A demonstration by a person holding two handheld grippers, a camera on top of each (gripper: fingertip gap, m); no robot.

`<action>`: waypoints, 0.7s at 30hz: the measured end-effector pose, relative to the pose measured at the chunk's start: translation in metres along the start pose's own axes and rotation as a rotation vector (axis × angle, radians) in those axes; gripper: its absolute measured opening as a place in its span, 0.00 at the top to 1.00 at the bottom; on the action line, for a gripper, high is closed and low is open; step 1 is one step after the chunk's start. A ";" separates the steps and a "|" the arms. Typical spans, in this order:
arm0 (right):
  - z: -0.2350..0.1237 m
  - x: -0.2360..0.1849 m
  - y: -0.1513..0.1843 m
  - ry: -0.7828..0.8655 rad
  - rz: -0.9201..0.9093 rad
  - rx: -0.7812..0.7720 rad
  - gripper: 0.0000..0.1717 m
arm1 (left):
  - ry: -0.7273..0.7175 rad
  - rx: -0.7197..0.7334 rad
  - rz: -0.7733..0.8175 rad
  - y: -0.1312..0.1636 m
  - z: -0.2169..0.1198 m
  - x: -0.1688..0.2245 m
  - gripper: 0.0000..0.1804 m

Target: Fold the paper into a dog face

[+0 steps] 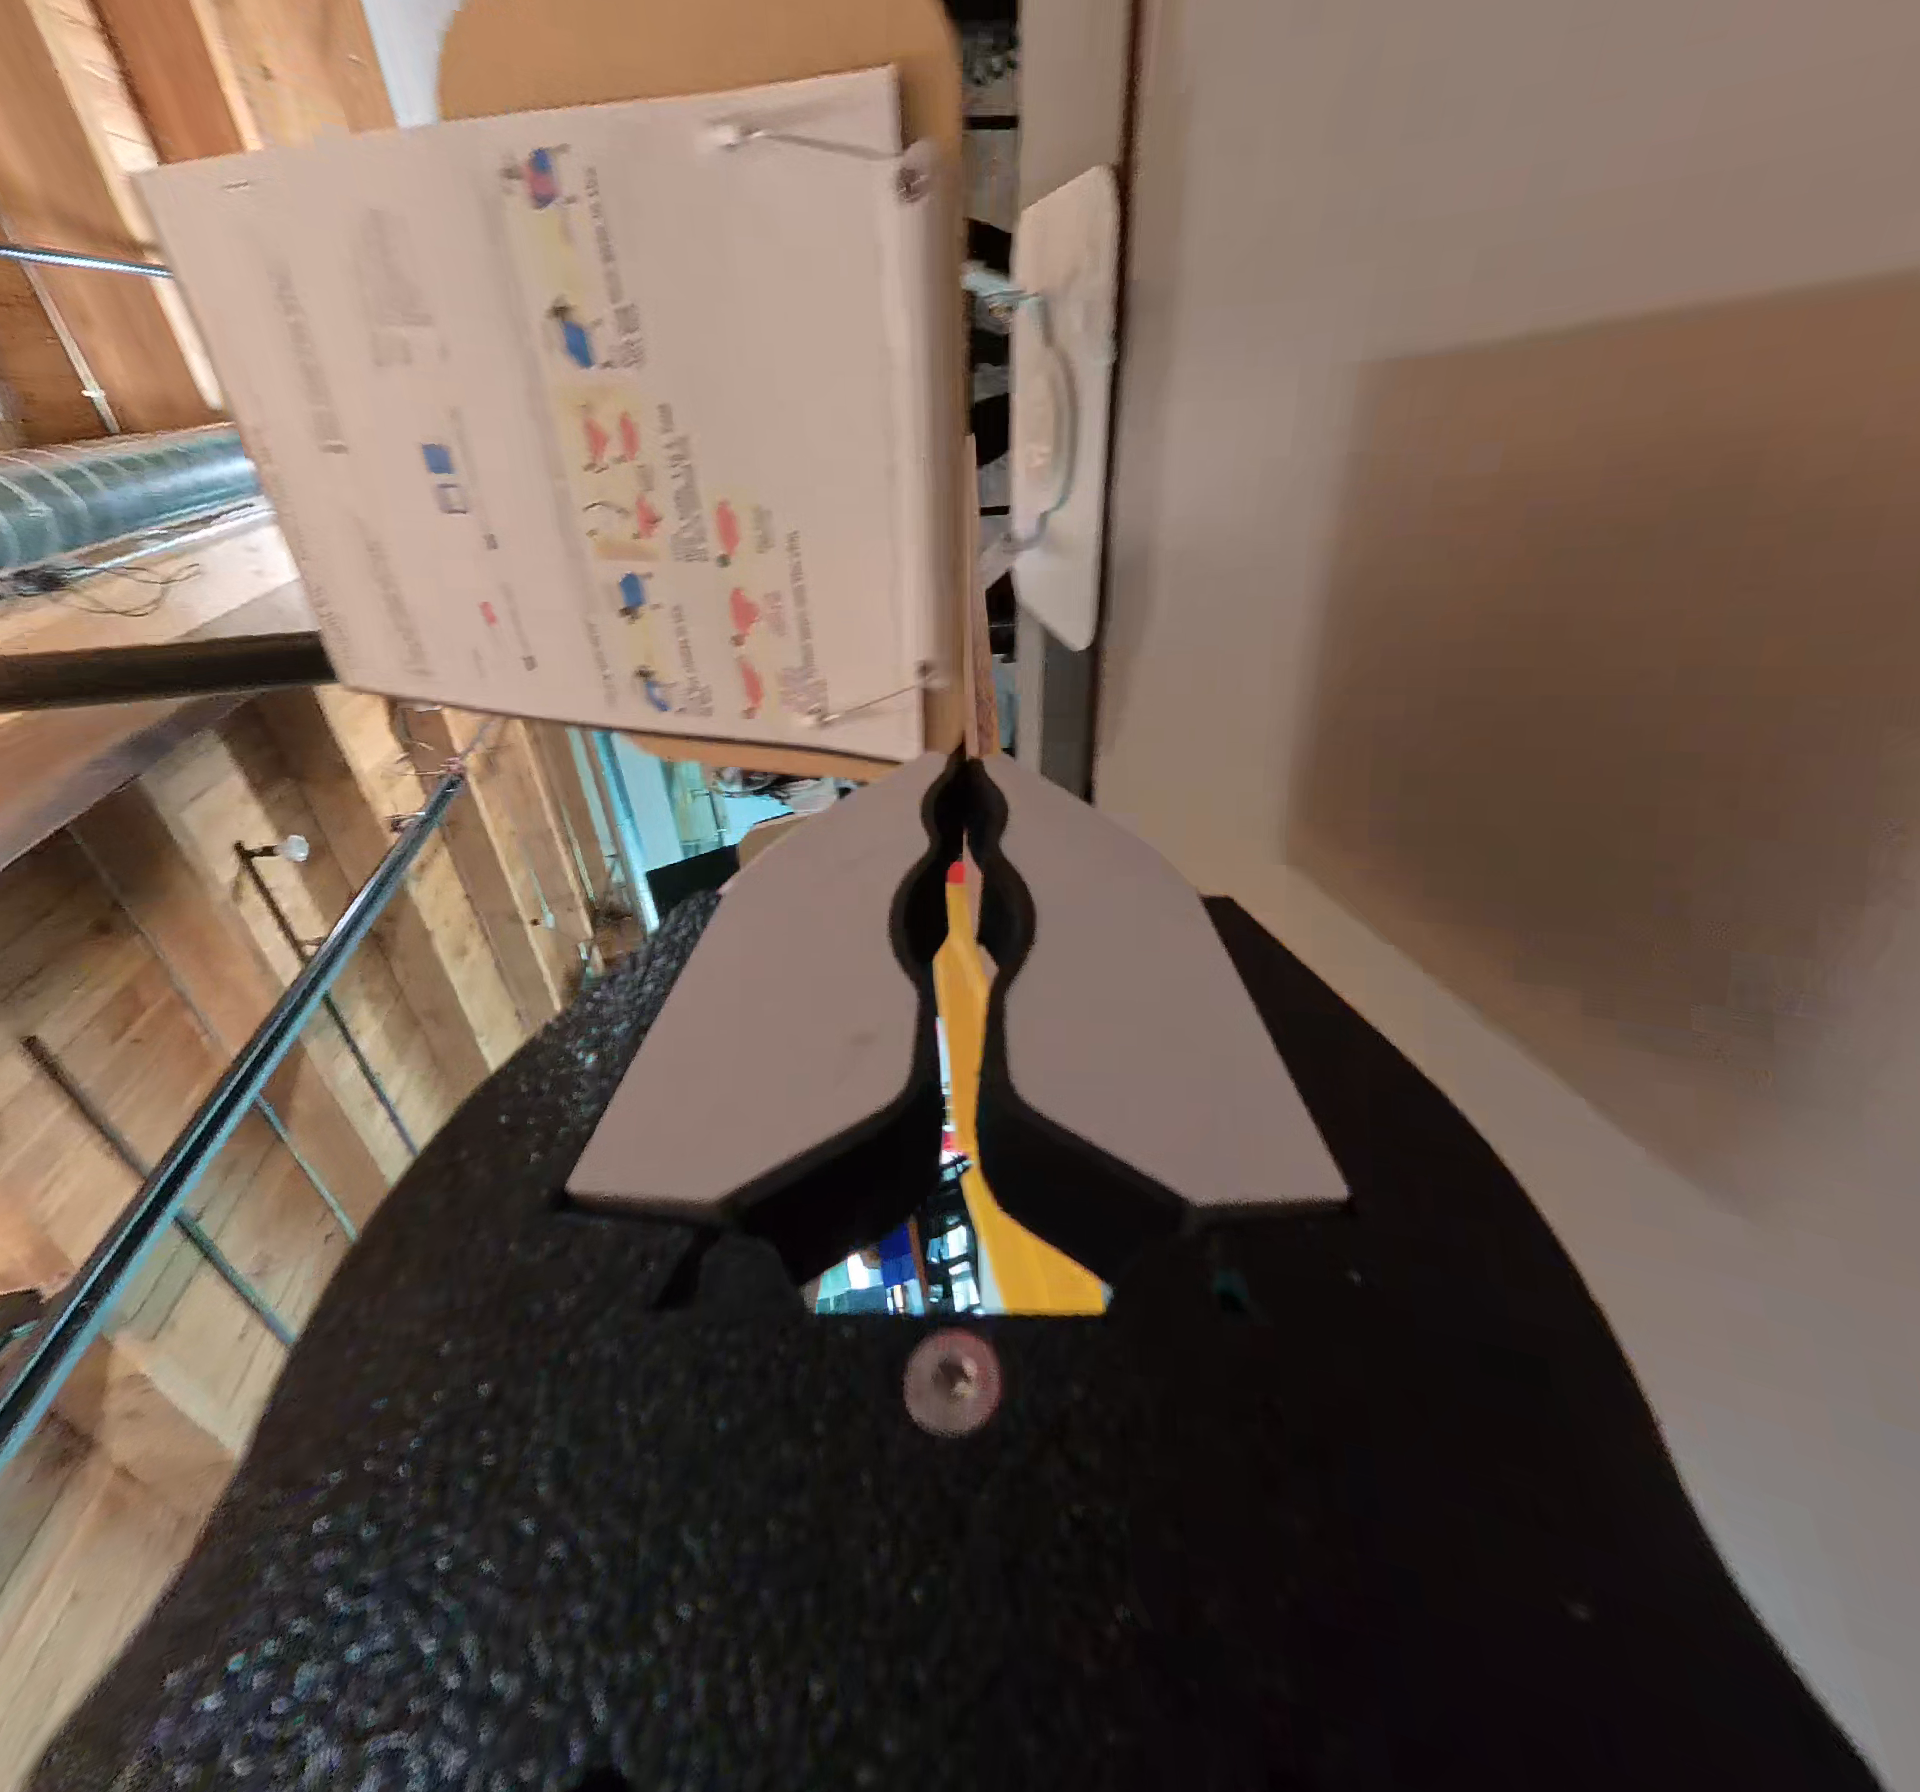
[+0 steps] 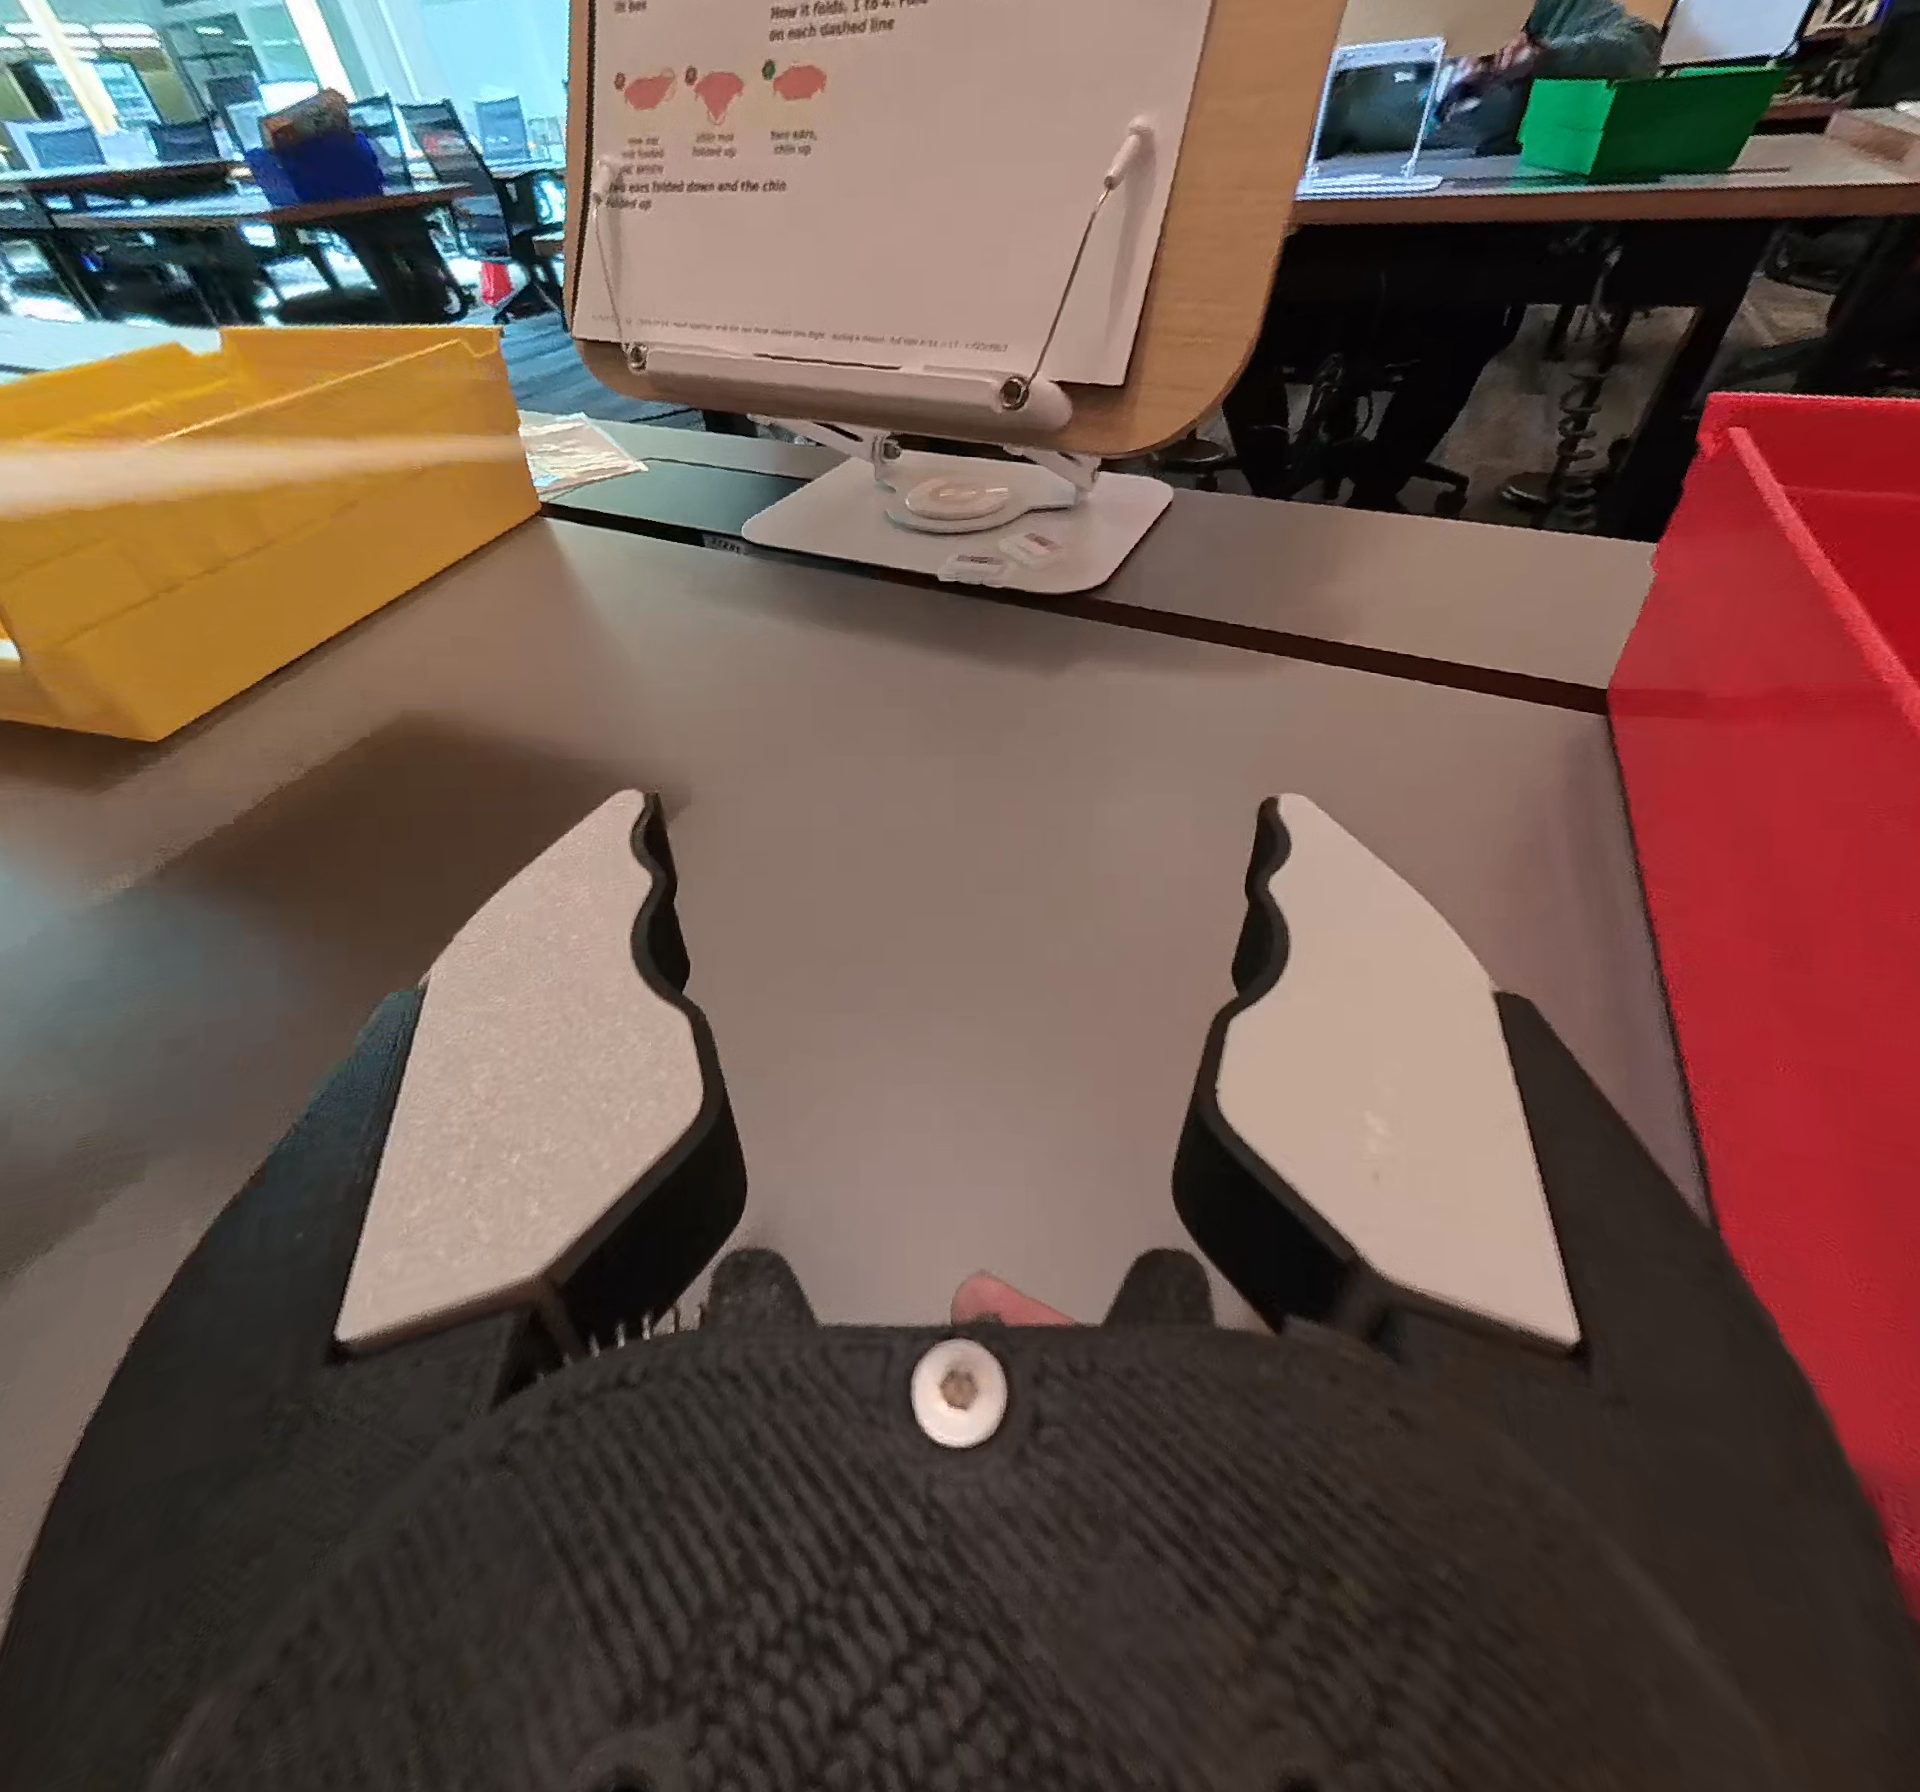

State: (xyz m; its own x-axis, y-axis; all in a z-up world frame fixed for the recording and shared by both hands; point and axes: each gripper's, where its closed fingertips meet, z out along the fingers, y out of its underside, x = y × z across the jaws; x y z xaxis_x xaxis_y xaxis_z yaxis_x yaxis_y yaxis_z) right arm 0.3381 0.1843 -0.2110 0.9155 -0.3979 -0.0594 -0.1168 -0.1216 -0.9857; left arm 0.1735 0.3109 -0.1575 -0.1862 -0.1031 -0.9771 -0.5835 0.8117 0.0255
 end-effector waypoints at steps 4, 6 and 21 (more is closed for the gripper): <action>-0.002 0.002 -0.003 -0.003 0.013 0.013 0.39 | 0.118 -0.020 -0.010 -0.035 0.007 0.055 1.00; -0.001 0.002 -0.001 -0.003 0.008 0.008 0.39 | 0.160 -0.010 -0.005 -0.050 0.005 0.073 1.00; 0.001 -0.012 0.002 -0.067 -0.042 -0.018 0.40 | 0.345 0.592 0.148 -0.097 -0.043 0.149 1.00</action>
State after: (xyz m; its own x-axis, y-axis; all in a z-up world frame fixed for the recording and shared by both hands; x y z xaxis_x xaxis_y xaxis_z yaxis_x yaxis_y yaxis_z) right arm 0.3269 0.1894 -0.2124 0.9435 -0.3300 -0.0292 -0.0842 -0.1538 -0.9845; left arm 0.1686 0.1923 -0.2965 -0.5281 -0.0647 -0.8467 -0.0222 0.9978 -0.0623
